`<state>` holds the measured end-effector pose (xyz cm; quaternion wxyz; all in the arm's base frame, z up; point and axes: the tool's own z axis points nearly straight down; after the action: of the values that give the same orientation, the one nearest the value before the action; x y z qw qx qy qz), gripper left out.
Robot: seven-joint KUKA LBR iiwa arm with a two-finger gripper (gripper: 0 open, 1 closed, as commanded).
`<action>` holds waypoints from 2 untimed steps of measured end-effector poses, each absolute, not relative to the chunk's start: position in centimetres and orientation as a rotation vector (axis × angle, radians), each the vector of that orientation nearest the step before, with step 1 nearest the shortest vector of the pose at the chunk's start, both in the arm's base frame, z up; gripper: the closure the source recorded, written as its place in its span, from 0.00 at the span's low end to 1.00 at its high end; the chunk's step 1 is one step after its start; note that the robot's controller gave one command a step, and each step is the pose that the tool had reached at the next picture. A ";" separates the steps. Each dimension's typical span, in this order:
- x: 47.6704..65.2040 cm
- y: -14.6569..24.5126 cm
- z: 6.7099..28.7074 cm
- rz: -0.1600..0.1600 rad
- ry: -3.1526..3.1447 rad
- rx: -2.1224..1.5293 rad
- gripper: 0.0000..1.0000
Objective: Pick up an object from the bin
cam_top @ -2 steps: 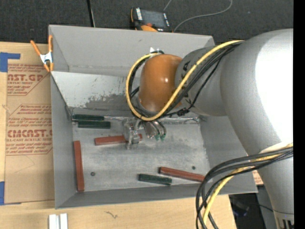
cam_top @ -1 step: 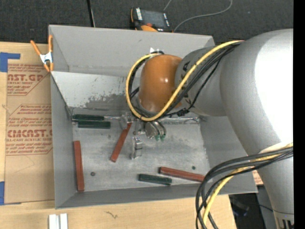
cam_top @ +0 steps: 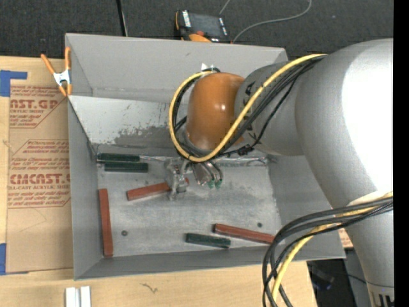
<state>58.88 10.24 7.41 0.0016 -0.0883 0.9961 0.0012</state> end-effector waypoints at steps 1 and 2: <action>59.0 10.9 10.2 0.001 2.946 -1.076 1.00; 58.9 11.0 10.1 0.003 2.949 -1.074 0.00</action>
Offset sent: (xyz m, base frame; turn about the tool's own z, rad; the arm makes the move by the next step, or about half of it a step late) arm 0.0000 0.0058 0.0272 -0.5223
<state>58.91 10.96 10.12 0.0016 -0.3421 0.9397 0.0011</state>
